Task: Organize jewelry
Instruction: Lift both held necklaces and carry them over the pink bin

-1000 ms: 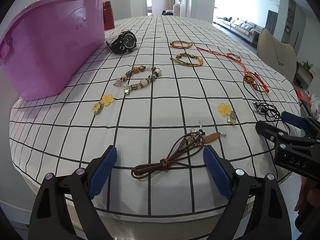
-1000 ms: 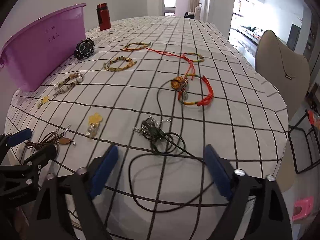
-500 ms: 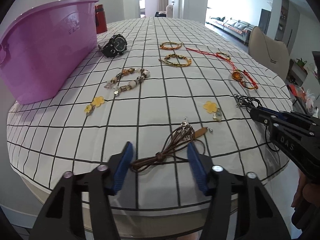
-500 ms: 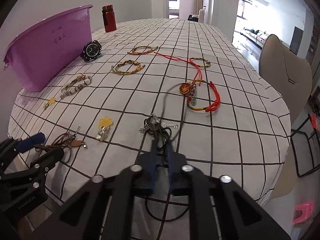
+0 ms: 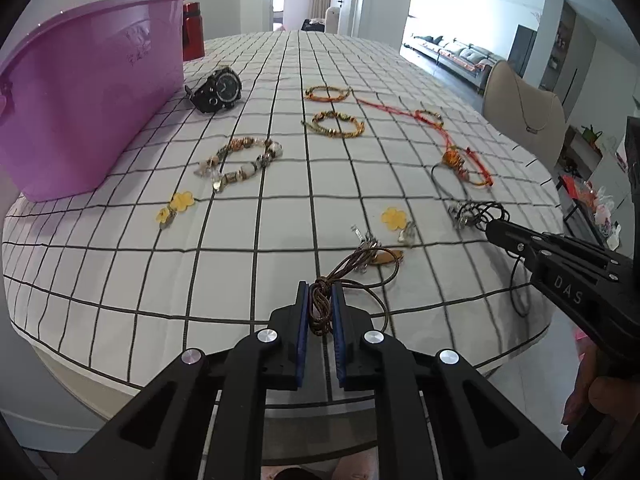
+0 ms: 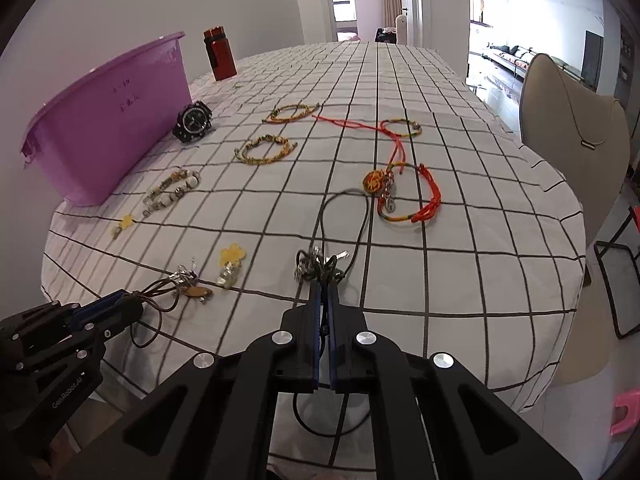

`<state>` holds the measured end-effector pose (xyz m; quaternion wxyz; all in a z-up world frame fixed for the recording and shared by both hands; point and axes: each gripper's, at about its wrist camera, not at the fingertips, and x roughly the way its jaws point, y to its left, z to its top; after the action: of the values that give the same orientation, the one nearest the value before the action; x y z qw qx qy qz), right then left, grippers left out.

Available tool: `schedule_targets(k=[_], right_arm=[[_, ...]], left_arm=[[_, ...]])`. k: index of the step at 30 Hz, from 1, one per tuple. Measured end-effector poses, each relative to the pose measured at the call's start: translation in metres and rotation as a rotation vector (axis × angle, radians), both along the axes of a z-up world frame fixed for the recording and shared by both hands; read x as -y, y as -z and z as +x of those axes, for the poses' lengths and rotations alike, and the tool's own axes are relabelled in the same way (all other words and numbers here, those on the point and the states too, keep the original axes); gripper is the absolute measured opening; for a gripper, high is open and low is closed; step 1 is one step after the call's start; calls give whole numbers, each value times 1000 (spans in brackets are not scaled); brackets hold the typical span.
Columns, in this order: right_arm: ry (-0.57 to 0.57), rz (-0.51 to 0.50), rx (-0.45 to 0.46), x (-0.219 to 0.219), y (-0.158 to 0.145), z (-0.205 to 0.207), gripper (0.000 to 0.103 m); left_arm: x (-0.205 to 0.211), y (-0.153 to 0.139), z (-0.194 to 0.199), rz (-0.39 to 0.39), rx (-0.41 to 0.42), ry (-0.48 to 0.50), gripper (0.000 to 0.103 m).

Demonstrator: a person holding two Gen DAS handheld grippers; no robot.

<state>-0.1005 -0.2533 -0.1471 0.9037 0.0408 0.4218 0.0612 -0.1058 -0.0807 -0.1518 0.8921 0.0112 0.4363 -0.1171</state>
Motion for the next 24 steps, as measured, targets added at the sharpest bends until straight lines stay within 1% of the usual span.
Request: schedule_targets(k=[4, 7, 12, 18, 24], right_arm=[[-6, 12, -1, 0, -14, -4, 3], [-11, 30, -13, 2, -28, -6, 3], [-22, 42, -22, 3, -55, -9, 3], [-42, 65, -30, 6, -86, -9, 3], [-90, 98, 0, 1, -126, 0, 3]], left_arm=[[0, -13, -1, -7, 3, 3, 11], [-2, -25, 2, -15, -13, -7, 11], [-2, -56, 2, -5, -18, -23, 11], [-8, -93, 1, -27, -29, -56, 11], [-15, -135, 0, -27, -4, -100, 11]])
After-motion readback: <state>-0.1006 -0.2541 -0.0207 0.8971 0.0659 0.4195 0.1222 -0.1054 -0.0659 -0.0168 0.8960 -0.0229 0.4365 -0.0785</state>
